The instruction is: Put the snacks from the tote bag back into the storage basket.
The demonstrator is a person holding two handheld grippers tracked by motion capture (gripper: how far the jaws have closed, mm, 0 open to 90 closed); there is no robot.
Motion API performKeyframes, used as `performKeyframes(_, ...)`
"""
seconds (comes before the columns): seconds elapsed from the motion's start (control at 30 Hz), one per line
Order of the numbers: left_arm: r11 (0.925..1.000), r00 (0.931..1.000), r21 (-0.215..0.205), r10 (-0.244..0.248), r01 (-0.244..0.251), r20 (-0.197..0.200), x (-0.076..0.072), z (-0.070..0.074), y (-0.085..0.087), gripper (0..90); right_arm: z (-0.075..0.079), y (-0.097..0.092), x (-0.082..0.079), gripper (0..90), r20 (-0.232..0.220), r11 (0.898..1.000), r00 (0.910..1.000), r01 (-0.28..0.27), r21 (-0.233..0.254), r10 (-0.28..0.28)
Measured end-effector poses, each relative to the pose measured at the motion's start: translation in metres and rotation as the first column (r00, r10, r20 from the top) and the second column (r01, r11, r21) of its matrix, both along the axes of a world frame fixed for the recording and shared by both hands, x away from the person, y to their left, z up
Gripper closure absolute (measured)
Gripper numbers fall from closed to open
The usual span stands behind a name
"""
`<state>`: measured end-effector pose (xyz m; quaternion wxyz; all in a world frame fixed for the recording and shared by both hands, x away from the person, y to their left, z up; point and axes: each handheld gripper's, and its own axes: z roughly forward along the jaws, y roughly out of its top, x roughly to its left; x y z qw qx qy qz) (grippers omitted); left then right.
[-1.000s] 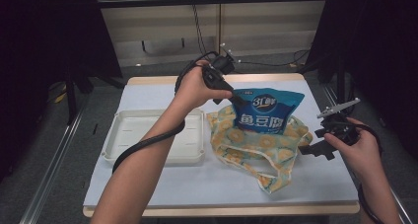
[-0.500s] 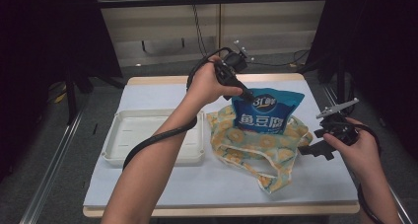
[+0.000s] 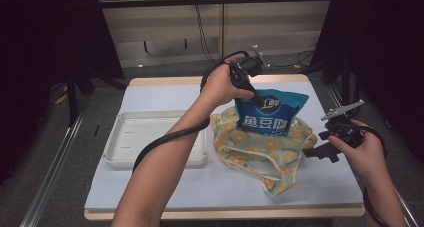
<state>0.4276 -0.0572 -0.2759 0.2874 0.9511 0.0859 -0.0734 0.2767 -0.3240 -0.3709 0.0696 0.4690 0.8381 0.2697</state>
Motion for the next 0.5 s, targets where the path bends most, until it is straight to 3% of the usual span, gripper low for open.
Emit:
performKeyframes(0.27, 0.9999, 0.9999, 0.013, -0.010, 0.010, 0.008, 0.0021, -0.0009, -0.0048, 89.2, -0.0016, -0.0005, 0.0006, 6.6, -0.004, 1.000, 1.0000, 0.001, 0.002, -0.001)
performKeyframes(0.5, 0.9996, 0.9998, 0.021, -0.020, 0.020, -0.007, -0.0011, 0.0063, -0.0083, 90.0, -0.0022, -0.0023, 0.0001, 6.7, -0.008, 1.000, 0.9999, 0.007, 0.008, -0.007)
